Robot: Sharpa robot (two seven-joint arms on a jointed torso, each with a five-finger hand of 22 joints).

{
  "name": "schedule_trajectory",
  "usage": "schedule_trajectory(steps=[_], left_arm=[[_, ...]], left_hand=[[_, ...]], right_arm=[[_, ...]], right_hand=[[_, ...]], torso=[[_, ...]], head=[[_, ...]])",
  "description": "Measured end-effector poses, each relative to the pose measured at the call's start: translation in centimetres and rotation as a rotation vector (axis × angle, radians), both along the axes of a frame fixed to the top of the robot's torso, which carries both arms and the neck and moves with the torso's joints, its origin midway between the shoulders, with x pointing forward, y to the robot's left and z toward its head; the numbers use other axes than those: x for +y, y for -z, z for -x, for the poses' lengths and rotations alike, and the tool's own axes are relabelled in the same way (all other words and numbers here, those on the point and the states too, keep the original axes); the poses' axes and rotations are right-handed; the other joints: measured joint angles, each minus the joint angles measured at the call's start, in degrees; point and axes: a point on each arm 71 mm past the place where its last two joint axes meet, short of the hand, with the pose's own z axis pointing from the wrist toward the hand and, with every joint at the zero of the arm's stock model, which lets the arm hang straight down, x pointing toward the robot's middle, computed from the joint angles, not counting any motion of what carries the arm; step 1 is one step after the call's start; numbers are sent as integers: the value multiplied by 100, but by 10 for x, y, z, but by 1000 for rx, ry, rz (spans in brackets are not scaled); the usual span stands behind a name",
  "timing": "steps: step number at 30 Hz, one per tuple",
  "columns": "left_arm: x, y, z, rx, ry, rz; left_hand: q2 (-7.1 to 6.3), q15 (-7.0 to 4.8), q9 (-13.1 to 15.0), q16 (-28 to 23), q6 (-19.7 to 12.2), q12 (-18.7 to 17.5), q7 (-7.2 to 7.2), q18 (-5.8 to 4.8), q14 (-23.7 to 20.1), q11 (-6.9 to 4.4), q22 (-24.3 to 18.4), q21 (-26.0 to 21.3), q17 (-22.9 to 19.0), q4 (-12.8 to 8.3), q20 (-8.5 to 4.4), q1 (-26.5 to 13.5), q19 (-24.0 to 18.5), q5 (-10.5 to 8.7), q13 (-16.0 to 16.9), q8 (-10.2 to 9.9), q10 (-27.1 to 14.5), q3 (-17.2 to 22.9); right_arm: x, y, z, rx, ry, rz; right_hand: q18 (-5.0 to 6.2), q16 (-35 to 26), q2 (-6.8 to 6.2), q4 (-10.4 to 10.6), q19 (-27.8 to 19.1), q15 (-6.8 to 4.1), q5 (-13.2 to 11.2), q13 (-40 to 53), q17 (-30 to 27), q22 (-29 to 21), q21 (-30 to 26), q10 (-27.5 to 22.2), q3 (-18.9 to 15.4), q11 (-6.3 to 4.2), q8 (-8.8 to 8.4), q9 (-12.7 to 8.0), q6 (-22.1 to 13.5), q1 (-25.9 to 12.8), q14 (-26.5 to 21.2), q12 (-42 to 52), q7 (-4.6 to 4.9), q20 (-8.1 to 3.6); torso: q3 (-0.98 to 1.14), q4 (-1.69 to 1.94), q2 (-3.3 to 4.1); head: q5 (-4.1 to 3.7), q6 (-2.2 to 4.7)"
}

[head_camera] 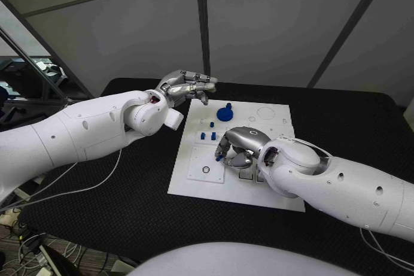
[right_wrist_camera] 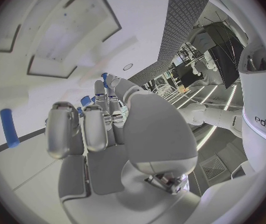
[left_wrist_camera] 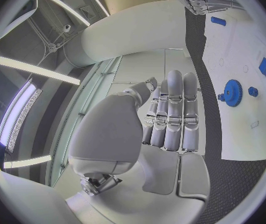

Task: Assemble the parts on the task board

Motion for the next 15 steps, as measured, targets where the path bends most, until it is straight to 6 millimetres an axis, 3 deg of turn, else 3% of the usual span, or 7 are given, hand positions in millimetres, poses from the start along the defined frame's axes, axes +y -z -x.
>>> schedule_trajectory(steps=[15], left_arm=[[0,0,0,3,0,-1]], left_hand=[[0,0,-1,-24,0,0,0,0,0,-21,-9,-22,-4,0,0,0,0,0,6,0,-20,0]], right_arm=[[2,1,-1,-17,11,14]], right_hand=[[0,0,0,0,0,0,0,-2,0,-15,0,0,0,0,-21,6,-1,0,0,0,-1,0]], torso=[[0,-3,-1]], head=[[3,-7]])
